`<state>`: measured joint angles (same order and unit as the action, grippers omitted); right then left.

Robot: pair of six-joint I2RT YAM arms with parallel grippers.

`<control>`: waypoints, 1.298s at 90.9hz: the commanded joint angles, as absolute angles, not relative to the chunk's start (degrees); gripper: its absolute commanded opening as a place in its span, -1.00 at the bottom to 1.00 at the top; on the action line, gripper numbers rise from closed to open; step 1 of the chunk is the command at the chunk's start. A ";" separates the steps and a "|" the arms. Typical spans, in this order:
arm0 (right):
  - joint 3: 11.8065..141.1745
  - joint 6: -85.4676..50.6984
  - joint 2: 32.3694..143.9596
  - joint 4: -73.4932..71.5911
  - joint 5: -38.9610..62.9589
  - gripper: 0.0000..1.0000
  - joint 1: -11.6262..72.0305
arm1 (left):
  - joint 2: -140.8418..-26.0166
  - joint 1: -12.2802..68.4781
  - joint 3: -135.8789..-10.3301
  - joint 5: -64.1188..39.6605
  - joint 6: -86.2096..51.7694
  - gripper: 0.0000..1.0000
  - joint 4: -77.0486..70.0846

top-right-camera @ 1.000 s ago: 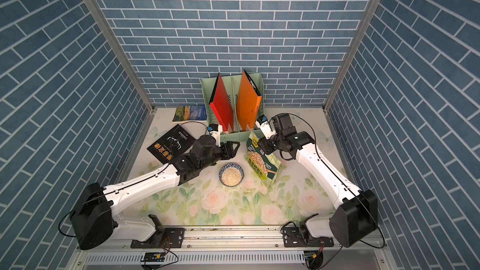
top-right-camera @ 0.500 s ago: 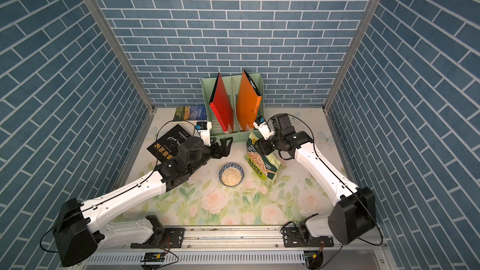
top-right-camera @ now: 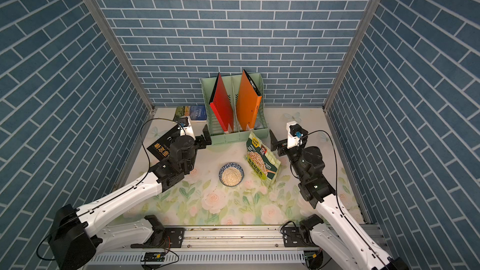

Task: Pour the oats into the breakfast bowl
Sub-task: Reset both arms

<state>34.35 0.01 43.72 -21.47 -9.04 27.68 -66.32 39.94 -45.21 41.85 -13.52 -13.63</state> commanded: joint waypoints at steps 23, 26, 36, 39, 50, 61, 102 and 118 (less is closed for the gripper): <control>23.14 -7.14 50.90 -40.23 -21.95 0.99 11.88 | -69.60 26.47 -34.76 50.06 -8.94 1.00 -24.85; 22.01 -7.40 52.52 -41.46 -21.62 0.99 10.67 | -69.79 25.50 -34.16 49.75 -8.67 1.00 -25.12; 19.32 -3.76 59.10 -46.10 -21.74 0.99 8.96 | -68.90 23.43 -29.82 46.06 -4.41 1.00 -31.86; 18.84 -2.83 61.25 -46.88 -22.00 0.99 8.70 | -68.54 22.77 -27.78 44.85 -3.23 1.00 -34.41; 16.60 -2.60 67.17 -50.54 -22.50 0.99 7.86 | -68.55 20.31 -20.79 41.85 -2.27 1.00 -43.40; 14.26 -2.52 71.93 -56.72 -21.79 0.99 7.65 | -71.31 17.80 -17.58 39.48 -3.78 1.00 -47.15; 8.86 2.09 86.66 -79.82 -14.30 0.99 6.59 | -79.54 11.54 -15.29 29.98 -0.97 1.00 -61.53; 10.92 2.15 87.49 -76.42 -10.55 0.99 5.34 | -85.19 8.20 -7.01 24.70 -0.14 1.00 -83.09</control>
